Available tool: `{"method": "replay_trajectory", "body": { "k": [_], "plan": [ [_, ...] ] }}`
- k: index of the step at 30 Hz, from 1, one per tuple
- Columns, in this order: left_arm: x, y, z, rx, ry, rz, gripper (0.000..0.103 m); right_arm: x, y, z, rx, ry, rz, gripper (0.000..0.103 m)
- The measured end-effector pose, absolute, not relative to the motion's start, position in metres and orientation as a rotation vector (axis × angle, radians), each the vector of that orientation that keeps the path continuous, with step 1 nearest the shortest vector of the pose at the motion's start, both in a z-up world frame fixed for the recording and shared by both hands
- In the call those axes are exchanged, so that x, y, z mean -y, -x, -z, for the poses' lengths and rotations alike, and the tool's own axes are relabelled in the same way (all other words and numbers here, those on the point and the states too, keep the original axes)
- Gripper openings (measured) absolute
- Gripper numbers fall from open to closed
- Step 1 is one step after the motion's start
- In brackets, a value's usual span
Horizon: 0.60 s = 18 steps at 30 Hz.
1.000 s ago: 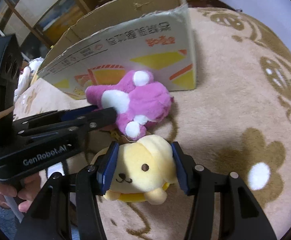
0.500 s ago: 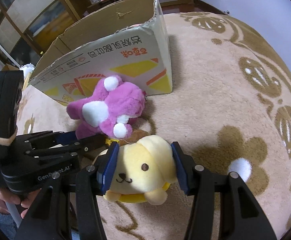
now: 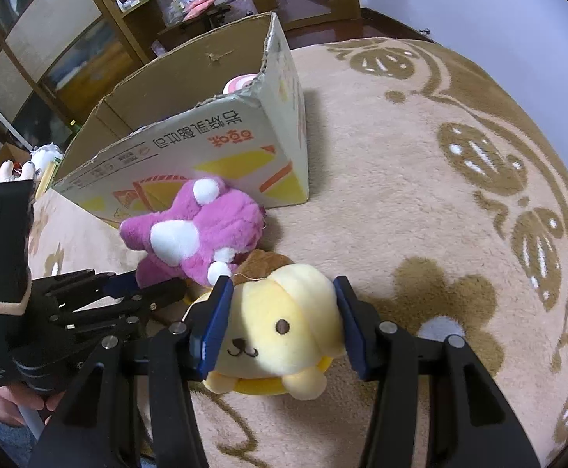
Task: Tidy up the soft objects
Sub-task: 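Grasp the pink bear plush with the left gripper while the right grasps the yellow dog plush, then lift the pink bear and yellow dog over the box with both grippers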
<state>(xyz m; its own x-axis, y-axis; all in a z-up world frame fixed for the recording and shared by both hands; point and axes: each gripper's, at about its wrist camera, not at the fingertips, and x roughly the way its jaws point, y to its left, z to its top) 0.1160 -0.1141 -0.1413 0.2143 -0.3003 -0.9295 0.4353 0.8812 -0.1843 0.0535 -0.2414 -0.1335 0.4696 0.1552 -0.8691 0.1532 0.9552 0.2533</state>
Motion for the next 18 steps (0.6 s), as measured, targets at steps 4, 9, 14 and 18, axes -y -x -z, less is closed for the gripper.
{"method": "replay_trajectory", "body": {
  "k": [4,9,14,18],
  "plan": [
    [0.118,-0.120,0.144,-1.247,-0.117,0.516,0.035,0.239,-0.052,0.133,-1.080,-0.300,0.001,0.055],
    [0.119,-0.116,0.137,-1.200,-0.156,0.540,0.035,0.241,-0.053,0.128,-1.059,-0.284,0.015,0.055],
    [0.121,-0.115,0.131,-1.194,-0.158,0.552,0.035,0.243,-0.053,0.128,-1.059,-0.287,0.022,0.055],
    [0.115,-0.114,0.128,-1.183,-0.135,0.579,0.029,0.243,-0.053,0.126,-1.052,-0.276,0.027,0.055]
  ]
}}
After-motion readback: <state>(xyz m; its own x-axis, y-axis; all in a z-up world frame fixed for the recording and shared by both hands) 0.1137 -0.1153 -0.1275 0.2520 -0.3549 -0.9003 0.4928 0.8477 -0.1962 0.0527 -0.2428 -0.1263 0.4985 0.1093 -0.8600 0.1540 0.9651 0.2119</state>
